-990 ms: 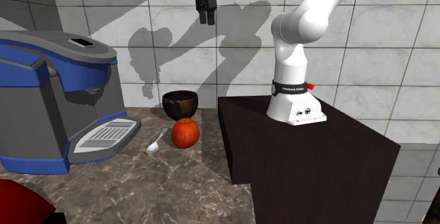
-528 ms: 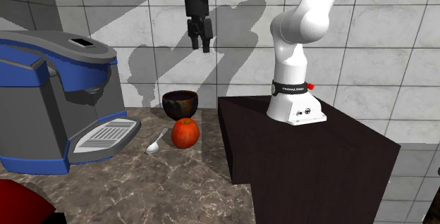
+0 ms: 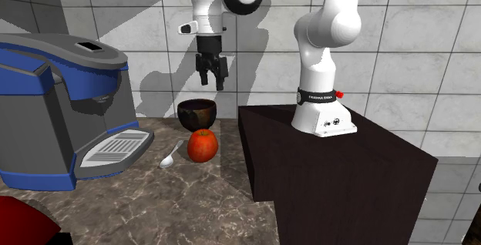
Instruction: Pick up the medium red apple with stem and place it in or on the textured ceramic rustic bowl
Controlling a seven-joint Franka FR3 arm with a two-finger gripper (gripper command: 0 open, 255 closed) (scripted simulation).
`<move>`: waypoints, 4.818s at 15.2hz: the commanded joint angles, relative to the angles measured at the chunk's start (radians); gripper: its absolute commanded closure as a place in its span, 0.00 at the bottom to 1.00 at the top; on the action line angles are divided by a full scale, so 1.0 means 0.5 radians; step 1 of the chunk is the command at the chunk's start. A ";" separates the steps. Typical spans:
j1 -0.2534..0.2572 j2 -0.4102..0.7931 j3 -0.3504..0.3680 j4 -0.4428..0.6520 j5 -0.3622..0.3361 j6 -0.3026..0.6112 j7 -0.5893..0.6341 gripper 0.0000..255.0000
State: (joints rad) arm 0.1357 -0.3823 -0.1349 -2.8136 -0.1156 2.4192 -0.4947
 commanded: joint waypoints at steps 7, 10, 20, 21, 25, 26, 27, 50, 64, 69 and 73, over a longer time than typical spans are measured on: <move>0.194 0.737 -0.094 0.047 0.317 0.767 -0.520 0.00; 0.199 0.854 -0.077 0.058 0.401 0.870 -0.581 0.00; 0.176 1.036 -0.013 0.086 0.564 1.020 -0.700 0.00; 0.176 1.036 -0.013 0.086 0.564 1.020 -0.700 0.00; 0.176 1.036 -0.013 0.086 0.564 1.020 -0.699 1.00; 0.176 1.036 -0.013 0.086 0.564 1.020 -0.699 1.00; 0.175 1.035 -0.014 0.084 0.564 1.021 -0.700 1.00; 0.164 0.377 -0.091 0.072 0.162 0.388 -0.402 1.00; 0.133 -0.002 -0.054 0.194 0.107 -0.111 -0.352 1.00; 0.129 -0.091 -0.043 0.251 0.103 -0.257 -0.345 1.00; 0.027 -0.090 -0.192 0.346 0.038 -0.347 -0.548 1.00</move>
State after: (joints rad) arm 0.1608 -0.4311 -0.2125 -2.6633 -0.0900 2.2641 -0.7417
